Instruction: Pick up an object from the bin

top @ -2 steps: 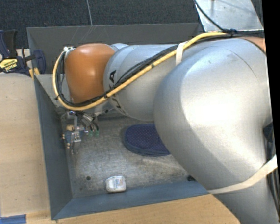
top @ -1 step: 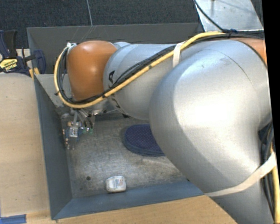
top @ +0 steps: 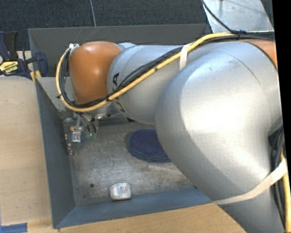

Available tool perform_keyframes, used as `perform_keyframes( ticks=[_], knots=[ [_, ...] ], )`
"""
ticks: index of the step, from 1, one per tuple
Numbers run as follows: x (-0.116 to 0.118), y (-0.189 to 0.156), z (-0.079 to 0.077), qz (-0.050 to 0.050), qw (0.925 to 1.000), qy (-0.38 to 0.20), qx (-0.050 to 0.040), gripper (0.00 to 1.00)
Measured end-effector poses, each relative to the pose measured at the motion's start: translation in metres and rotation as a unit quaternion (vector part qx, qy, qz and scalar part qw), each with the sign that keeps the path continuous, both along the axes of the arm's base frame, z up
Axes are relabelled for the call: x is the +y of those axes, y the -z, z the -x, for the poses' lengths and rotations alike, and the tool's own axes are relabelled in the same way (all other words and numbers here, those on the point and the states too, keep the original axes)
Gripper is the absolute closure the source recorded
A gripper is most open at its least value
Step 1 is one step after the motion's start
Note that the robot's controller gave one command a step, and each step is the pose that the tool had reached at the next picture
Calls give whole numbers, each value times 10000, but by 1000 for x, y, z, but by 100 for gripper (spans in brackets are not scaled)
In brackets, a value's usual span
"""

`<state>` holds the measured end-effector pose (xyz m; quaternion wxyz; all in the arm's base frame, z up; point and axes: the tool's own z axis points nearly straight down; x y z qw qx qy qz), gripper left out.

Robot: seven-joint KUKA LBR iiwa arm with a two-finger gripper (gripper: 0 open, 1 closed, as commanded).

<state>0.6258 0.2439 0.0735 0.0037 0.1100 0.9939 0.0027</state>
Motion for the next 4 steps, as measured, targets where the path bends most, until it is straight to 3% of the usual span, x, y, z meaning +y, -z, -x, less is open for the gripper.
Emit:
perform_keyframes(
  ticks=[1,2,3,4],
  knots=[
    [0,-1,-1,-1,10000,-5,-5,0],
    [0,-2,-2,1,10000,-5,-15,100],
    [0,-33,-4,3,10000,-6,-3,100],
    [1,-41,-5,2,10000,-12,-6,100]
  ],
)
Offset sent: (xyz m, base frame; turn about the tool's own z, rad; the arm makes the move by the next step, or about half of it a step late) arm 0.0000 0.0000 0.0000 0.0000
